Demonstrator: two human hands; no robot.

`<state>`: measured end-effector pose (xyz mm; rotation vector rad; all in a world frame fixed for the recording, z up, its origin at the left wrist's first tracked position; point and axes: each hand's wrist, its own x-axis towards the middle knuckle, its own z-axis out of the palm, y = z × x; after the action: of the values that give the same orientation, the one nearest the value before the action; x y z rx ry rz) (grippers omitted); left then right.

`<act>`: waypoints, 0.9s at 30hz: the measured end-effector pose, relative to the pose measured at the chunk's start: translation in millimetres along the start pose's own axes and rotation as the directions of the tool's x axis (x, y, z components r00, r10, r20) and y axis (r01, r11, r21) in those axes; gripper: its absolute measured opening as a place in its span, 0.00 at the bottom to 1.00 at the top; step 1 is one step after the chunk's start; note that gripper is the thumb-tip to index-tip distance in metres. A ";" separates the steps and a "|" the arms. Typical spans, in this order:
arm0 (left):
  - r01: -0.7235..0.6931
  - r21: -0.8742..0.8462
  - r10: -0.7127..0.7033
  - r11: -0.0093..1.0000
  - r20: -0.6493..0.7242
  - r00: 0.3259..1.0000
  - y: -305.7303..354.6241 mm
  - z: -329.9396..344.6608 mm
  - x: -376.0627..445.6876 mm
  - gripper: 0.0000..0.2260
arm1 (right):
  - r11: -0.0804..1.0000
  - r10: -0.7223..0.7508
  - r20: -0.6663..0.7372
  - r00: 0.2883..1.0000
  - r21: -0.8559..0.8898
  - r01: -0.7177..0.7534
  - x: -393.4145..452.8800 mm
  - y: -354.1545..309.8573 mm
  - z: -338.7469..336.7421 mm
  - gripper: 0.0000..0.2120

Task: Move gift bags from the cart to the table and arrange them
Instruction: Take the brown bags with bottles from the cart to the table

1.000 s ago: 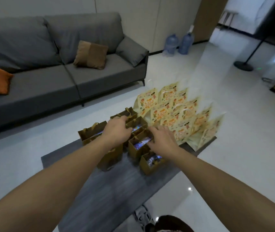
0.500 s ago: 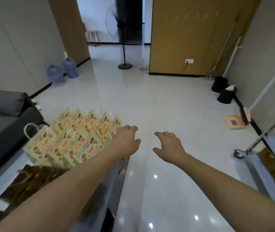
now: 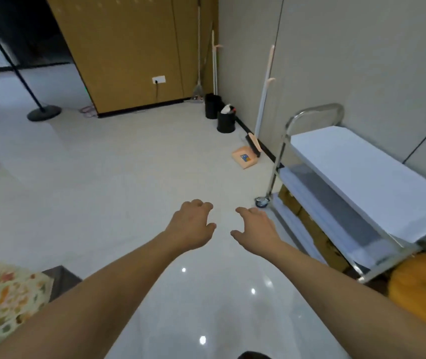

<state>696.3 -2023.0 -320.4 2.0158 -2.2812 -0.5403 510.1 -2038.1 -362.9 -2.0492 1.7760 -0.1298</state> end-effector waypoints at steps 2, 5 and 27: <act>-0.054 0.012 0.054 0.998 0.046 0.997 17.3 6.4 35.6 0.26 | 0.997 0.069 0.001 0.998 0.027 -0.069 16.0 23.7 -3.1 0.31; -0.132 0.023 0.128 0.991 0.113 0.985 31.3 19.3 86.8 0.26 | 0.983 0.166 0.008 0.986 0.075 -0.166 38.2 50.4 -1.0 0.31; -0.544 -0.116 0.514 0.831 0.533 0.672 170.7 152.4 368.8 0.24 | 0.518 0.815 0.085 0.573 0.337 -0.786 125.3 224.3 19.8 0.31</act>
<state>438.3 -2331.2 -484.2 1.1632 -3.0512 -1.1088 332.0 -2174.6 -489.6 -0.8192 2.3732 -0.2213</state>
